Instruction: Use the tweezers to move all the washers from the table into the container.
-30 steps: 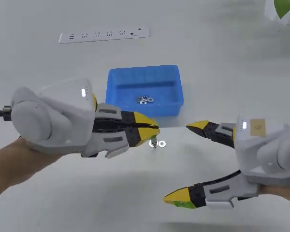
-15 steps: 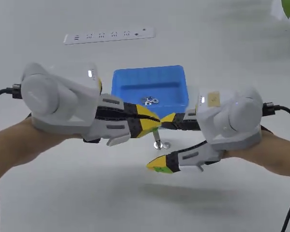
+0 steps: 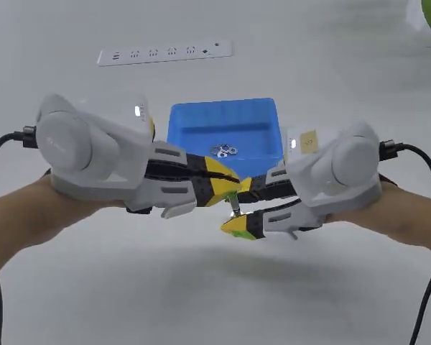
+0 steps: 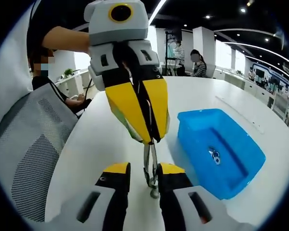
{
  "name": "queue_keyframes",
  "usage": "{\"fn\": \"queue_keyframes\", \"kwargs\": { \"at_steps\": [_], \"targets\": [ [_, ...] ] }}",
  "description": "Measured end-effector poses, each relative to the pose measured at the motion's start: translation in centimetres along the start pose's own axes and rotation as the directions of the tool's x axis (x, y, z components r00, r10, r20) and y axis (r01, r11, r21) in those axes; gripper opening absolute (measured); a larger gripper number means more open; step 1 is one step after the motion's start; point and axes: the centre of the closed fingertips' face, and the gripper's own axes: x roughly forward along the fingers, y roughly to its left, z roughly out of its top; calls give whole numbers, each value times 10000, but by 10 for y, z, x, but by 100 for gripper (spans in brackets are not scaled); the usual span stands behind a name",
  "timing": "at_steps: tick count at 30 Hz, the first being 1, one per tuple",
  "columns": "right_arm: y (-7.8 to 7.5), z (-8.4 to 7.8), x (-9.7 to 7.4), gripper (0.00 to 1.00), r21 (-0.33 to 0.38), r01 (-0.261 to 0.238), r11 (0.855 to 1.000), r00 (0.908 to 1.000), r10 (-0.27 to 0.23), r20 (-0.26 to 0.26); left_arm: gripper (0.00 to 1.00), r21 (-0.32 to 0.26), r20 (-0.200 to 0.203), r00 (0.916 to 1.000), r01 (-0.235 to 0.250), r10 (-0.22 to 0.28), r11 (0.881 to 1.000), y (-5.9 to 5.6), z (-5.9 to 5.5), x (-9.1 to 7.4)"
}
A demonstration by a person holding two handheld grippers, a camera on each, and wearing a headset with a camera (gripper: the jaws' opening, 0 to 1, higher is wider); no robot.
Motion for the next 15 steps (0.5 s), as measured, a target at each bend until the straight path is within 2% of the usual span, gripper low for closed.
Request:
{"fn": "queue_keyframes", "kwargs": {
  "at_steps": [2,7,15],
  "targets": [
    [-2,0,-1,22,83,-61,9999,10000,61,14,5,15,-10,10000,9,-9,10000,0,0,0],
    [-6,0,-3,12,291,-92,9995,9999,89,100,5,75,-55,9999,122,-122,9999,-4,-1,1],
    [-4,0,-2,11,-56,-164,9998,9998,164,-60,5,100,-134,9998,134,-133,9999,-6,-1,3]
  ]
}}
